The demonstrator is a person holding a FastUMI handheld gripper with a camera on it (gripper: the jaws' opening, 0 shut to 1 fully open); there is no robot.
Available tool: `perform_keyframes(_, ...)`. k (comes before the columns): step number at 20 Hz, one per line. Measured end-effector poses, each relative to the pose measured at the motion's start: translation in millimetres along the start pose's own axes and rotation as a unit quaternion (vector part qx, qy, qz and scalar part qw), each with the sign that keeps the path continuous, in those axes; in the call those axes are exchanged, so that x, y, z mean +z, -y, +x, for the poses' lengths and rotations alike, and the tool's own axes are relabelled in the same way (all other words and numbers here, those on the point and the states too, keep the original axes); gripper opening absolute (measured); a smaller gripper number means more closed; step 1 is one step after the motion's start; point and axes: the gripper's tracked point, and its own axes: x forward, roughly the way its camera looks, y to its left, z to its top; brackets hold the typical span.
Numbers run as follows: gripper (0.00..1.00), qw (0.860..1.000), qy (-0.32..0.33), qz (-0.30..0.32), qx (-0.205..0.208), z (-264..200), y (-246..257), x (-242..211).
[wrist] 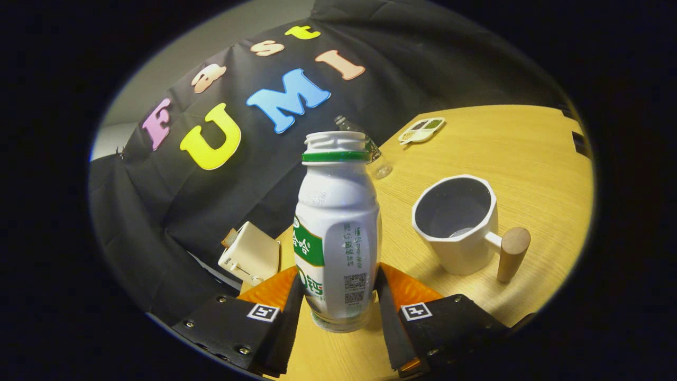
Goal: Take the bottle from table, then pour the juice into the cup, finally place the bottle on the coaster
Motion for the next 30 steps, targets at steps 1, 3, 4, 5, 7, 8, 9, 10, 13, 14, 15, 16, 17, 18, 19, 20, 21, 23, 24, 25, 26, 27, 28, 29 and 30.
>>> perform_keyframes(1,0.69,1.000,0.001,0.016,-0.001,-0.4,1.7,-1.3)
perform_keyframes(3,0.69,0.999,-0.001,0.041,-0.007,0.3,4.8,-4.1)
perform_keyframes(4,0.69,0.999,-0.005,0.050,-0.010,1.7,7.1,-6.8)
perform_keyframes(5,0.69,0.998,-0.010,0.060,-0.011,2.2,8.4,-9.1)
perform_keyframes(7,0.69,0.996,-0.020,0.083,-0.011,3.4,8.8,-13.8)
perform_keyframes(8,0.69,0.995,-0.024,0.095,-0.011,3.7,7.9,-15.4)
perform_keyframes(9,0.69,0.994,-0.028,0.107,-0.012,3.5,7.5,-18.0)
perform_keyframes(10,0.69,0.992,-0.030,0.119,-0.013,4.0,7.2,-19.0)
perform_keyframes(13,0.69,0.985,-0.032,0.168,-0.009,3.1,4.4,-20.5)
perform_keyframes(14,0.69,0.982,-0.032,0.185,-0.008,4.0,3.1,-19.9)
perform_keyframes(15,0.69,0.979,-0.033,0.200,-0.008,5.4,-0.6,-18.0)
perform_keyframes(16,0.69,0.977,-0.034,0.211,-0.008,6.9,-2.9,-16.4)
perform_keyframes(17,0.69,0.975,-0.035,0.217,-0.011,8.5,-3.6,-15.1)
perform_keyframes(18,0.69,0.974,-0.037,0.222,-0.010,7.8,-5.1,-15.2)
perform_keyframes(19,0.69,0.973,-0.039,0.229,-0.011,6.2,-6.1,-15.3)
perform_keyframes(20,0.69,0.970,-0.039,0.238,-0.010,4.5,-7.1,-15.4)
perform_keyframes(21,0.69,0.968,-0.042,0.249,-0.011,3.2,-7.4,-15.3)
perform_keyframes(23,0.69,0.962,-0.045,0.269,-0.011,-0.2,-8.6,-14.5)
perform_keyframes(24,0.69,0.960,-0.045,0.276,-0.011,-1.5,-7.8,-14.8)
perform_keyframes(25,0.69,0.958,-0.047,0.283,-0.010,-1.6,-8.1,-14.1)
perform_keyframes(26,0.69,0.956,-0.049,0.289,-0.009,-1.2,-9.4,-13.9)
perform_keyframes(27,0.69,0.954,-0.052,0.295,-0.009,-0.8,-10.2,-13.9)
perform_keyframes(28,0.69,0.951,-0.058,0.302,-0.009,-1.0,-11.5,-14.1)
perform_keyframes(29,0.69,0.949,-0.059,0.309,-0.011,-0.3,-12.6,-14.0)
perform_keyframes(30,0.69,0.947,-0.068,0.315,-0.012,0.1,-13.7,-16.1)
